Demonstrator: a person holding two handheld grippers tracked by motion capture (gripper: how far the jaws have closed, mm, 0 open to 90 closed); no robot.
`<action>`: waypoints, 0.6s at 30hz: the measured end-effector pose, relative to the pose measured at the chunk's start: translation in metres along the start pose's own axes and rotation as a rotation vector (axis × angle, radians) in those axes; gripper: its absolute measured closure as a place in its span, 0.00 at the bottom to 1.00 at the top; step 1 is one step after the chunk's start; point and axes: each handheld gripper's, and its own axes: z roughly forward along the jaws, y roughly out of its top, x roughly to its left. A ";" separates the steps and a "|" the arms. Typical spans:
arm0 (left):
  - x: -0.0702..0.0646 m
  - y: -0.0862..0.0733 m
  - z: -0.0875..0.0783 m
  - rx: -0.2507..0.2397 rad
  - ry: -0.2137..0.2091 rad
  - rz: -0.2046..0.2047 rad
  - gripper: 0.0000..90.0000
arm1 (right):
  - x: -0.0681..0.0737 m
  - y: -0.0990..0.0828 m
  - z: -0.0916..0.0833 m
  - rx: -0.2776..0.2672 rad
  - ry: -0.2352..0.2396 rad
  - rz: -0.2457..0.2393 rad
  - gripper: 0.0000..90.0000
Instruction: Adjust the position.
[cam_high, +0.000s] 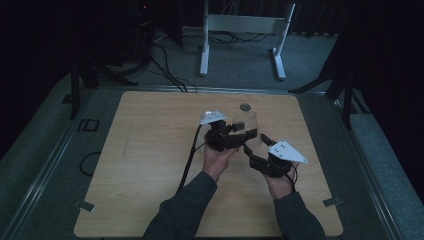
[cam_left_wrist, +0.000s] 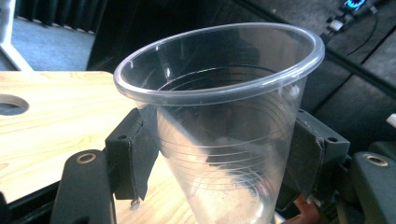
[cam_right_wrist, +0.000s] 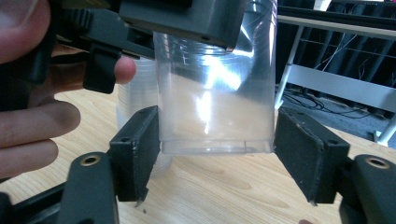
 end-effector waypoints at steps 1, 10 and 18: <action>0.000 0.000 0.000 0.005 0.005 0.008 0.35 | 0.000 0.000 0.000 0.003 0.002 0.001 0.37; -0.005 -0.001 0.000 0.038 0.054 0.077 0.35 | -0.001 -0.002 0.006 0.041 0.016 0.004 0.42; -0.006 -0.003 0.000 0.044 0.070 0.100 0.34 | -0.001 -0.003 0.007 0.057 0.013 0.010 0.46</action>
